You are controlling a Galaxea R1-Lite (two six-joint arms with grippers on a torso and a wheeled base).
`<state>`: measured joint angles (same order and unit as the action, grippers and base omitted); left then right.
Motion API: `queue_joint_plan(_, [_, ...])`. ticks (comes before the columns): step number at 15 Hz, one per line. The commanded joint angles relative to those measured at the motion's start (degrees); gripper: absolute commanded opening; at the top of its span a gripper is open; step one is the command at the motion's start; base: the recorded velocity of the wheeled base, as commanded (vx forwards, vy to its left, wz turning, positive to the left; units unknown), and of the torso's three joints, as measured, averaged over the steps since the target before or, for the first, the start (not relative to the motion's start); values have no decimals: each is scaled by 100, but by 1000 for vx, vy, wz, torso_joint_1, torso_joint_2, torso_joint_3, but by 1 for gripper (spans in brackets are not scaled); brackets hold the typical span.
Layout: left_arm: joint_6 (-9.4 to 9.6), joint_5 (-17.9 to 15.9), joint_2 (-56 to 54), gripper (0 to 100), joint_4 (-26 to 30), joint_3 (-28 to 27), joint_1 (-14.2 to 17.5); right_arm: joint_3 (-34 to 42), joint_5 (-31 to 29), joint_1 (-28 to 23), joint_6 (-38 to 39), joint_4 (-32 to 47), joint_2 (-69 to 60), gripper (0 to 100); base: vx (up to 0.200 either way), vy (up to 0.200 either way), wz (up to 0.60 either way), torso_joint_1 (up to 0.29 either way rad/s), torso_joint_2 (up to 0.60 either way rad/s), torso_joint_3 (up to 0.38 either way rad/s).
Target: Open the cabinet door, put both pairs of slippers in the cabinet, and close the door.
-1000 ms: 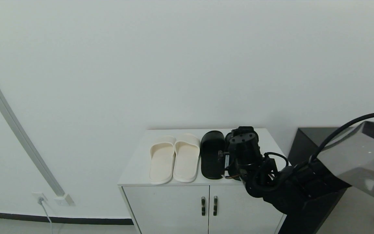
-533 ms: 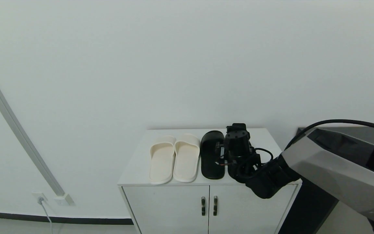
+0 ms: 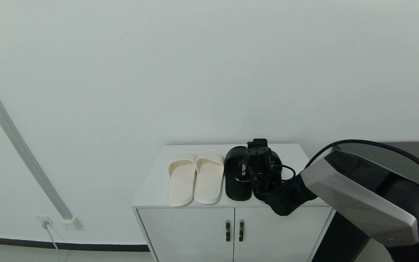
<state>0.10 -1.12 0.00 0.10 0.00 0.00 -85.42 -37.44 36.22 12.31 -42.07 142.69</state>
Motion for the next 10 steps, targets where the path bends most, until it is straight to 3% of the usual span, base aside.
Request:
queue_joint_plan(1, [-1, 7, 9, 0, -1, 0, 0, -115, 0, -18, -10, -3, 110, 0, 0, 0, 0, 0, 0, 0])
queue_joint_plan(7, [-19, 7, 0, 0, -1, 0, 0, 17, -9, -18, -18, -38, -75, 0, 0, 0, 0, 0, 0, 0])
queue_joint_plan(10, [-19, 7, 0, 0, -1, 0, 0, 1010, 79, 78, -45, -205, -1085, 0, 0, 0, 0, 0, 0, 0])
